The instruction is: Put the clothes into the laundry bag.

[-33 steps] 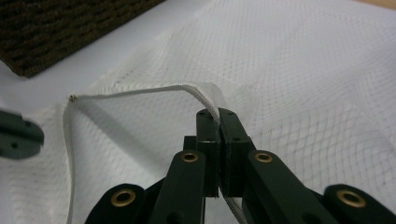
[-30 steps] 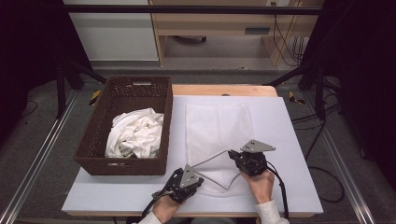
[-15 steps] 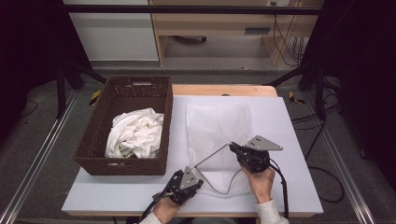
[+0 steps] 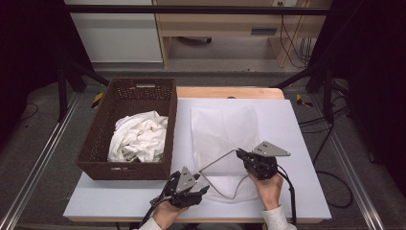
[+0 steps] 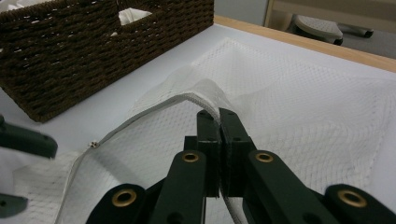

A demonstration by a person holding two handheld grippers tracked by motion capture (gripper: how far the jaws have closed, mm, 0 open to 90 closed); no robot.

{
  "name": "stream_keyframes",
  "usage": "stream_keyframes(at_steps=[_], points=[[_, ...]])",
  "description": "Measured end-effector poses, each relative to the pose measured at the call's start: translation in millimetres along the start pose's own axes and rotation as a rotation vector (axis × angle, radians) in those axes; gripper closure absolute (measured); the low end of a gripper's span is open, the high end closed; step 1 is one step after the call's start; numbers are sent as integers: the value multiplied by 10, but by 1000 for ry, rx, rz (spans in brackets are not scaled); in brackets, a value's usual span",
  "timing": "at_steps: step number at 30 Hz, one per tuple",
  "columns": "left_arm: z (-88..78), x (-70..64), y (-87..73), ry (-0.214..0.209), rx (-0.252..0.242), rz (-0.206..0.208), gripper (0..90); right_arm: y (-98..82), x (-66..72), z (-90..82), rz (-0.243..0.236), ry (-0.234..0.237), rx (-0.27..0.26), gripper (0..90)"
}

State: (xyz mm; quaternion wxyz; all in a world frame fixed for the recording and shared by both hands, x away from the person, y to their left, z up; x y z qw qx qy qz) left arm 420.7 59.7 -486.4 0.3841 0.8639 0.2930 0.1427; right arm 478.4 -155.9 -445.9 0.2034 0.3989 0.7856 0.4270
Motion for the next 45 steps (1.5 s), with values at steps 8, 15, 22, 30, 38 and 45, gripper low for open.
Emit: stream_keyframes(at_steps=[8,15,22,30,38,45], points=[[-460,191,220,44,-90,-22,362,-15,2,-10,-2,2,5,885],[-978,570,422,149,-149,-57,266,-11,2,-17,-4,-3,14,885],[-1328,1122,523,294,-142,-75,202,-15,-6,-25,-2,-1,19,885],[-1325,1729,545,379,-80,-99,116,-19,-6,-22,-6,1,26,885],[-1097,2236,417,409,46,-125,93,-37,-19,-22,-1,6,37,885],[-875,2337,248,364,190,-93,65,-49,-33,-21,2,5,44,885]])
Point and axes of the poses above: each handheld gripper's, and its own axes: z roughly forward along the jaws, y roughly out of its top, x roughly to its left, the point moved 5 cm from there along z, roughly forward along the jaws, and after that the axes turned 8 degrees about x, right-handed, at the moved point
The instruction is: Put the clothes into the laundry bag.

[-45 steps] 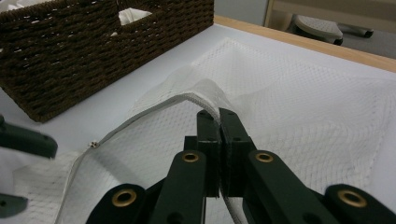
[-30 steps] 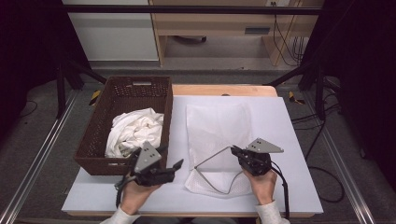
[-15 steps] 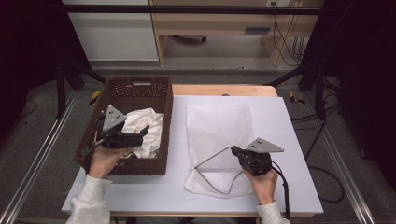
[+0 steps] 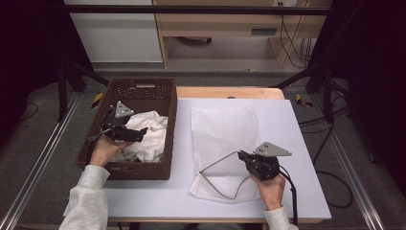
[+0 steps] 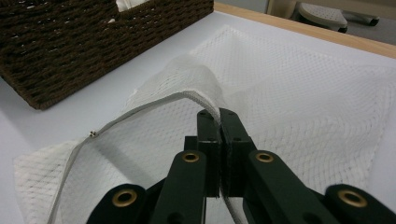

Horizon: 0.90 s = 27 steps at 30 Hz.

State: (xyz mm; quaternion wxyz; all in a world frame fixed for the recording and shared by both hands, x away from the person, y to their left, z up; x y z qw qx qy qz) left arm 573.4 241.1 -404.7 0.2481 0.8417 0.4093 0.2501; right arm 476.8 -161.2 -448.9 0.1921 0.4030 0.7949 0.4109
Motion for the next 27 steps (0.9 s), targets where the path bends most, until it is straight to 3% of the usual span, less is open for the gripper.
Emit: stream_keyframes(at_steps=[6,12,18,23,27], points=[[208,-65,-100,-34,86,10,38,-10,1,15,0,4,11,885],[345,-137,-179,-27,164,66,0,-23,-13,26,2,5,20,885],[445,-166,-226,-35,213,60,0,-42,-8,45,7,8,37,885],[517,-183,-270,-52,256,55,59,-50,-15,57,6,10,45,884],[505,-196,-275,-60,268,44,188,-53,-17,62,7,11,48,884]])
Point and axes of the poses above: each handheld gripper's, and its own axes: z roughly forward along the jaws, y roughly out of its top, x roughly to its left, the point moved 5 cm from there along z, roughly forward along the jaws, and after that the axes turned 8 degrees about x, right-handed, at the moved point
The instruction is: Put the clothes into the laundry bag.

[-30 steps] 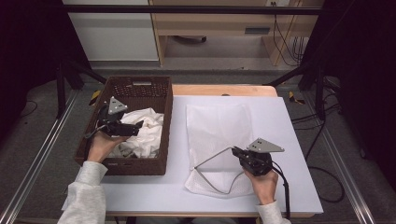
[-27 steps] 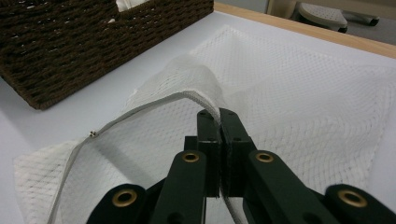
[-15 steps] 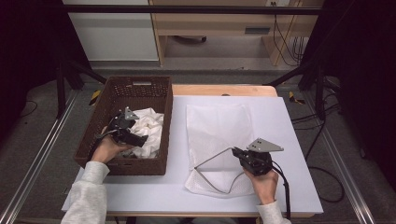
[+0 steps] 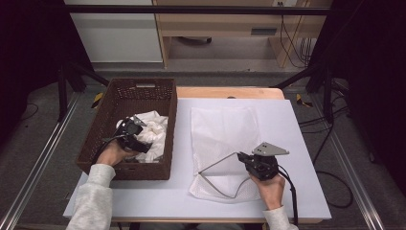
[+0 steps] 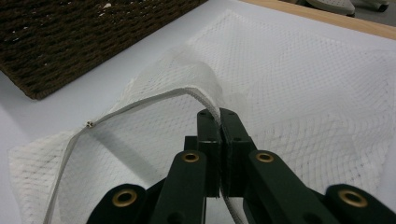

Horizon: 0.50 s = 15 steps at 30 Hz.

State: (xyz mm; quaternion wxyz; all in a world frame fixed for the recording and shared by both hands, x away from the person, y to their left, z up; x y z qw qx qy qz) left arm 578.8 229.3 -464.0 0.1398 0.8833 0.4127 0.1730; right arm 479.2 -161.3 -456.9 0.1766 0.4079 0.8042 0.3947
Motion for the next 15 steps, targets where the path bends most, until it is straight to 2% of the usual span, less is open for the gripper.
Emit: stream_keyframes(at_steps=[4,8,12,15], points=[[-33,-21,-6,5,8,24,370,-6,0,14,2,2,7,884],[-75,-56,-10,33,-2,50,542,-16,-12,14,6,2,12,884],[-116,-54,-12,25,-17,43,638,-25,-22,15,14,4,12,884],[-147,-52,-8,14,-43,31,675,-33,-32,9,13,4,11,884]])
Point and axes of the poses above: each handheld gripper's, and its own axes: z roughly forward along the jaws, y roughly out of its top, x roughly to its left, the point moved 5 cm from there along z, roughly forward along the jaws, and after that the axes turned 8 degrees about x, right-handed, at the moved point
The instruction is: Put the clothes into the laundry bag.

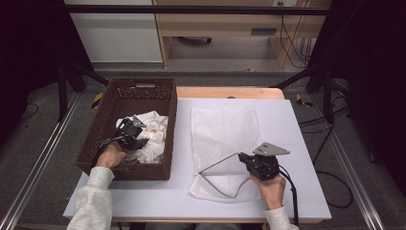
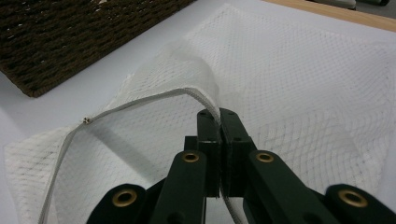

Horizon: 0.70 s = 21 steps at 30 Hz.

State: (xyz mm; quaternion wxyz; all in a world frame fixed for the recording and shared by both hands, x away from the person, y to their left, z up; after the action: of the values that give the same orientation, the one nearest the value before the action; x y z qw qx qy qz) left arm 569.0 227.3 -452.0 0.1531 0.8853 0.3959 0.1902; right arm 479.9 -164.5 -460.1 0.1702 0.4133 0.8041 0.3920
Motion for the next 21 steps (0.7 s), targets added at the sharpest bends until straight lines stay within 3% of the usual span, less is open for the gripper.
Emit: stream_keyframes(at_steps=[4,7,8,9,11,12,14,16,21], points=[[-37,18,6,-27,-36,-28,720,-3,-14,-14,6,-4,-4,884],[-34,32,8,-33,-55,-35,663,-4,-22,-18,5,-2,-5,884],[-36,36,12,-20,-66,-26,599,-6,-25,-19,3,-3,-4,884],[-41,53,24,22,-78,-21,475,-6,-24,-19,3,-2,-4,884],[-45,100,42,78,-97,-60,210,-4,-21,-19,4,-1,-5,884],[-40,127,47,92,-103,-70,136,-4,-22,-20,4,0,-5,883],[-4,178,25,105,-69,-121,20,-3,-23,-23,5,0,-5,883],[79,187,1,60,-20,-138,0,-3,-22,-28,6,2,-3,883],[237,114,-28,43,87,-74,0,-10,-23,-17,10,7,8,882]])
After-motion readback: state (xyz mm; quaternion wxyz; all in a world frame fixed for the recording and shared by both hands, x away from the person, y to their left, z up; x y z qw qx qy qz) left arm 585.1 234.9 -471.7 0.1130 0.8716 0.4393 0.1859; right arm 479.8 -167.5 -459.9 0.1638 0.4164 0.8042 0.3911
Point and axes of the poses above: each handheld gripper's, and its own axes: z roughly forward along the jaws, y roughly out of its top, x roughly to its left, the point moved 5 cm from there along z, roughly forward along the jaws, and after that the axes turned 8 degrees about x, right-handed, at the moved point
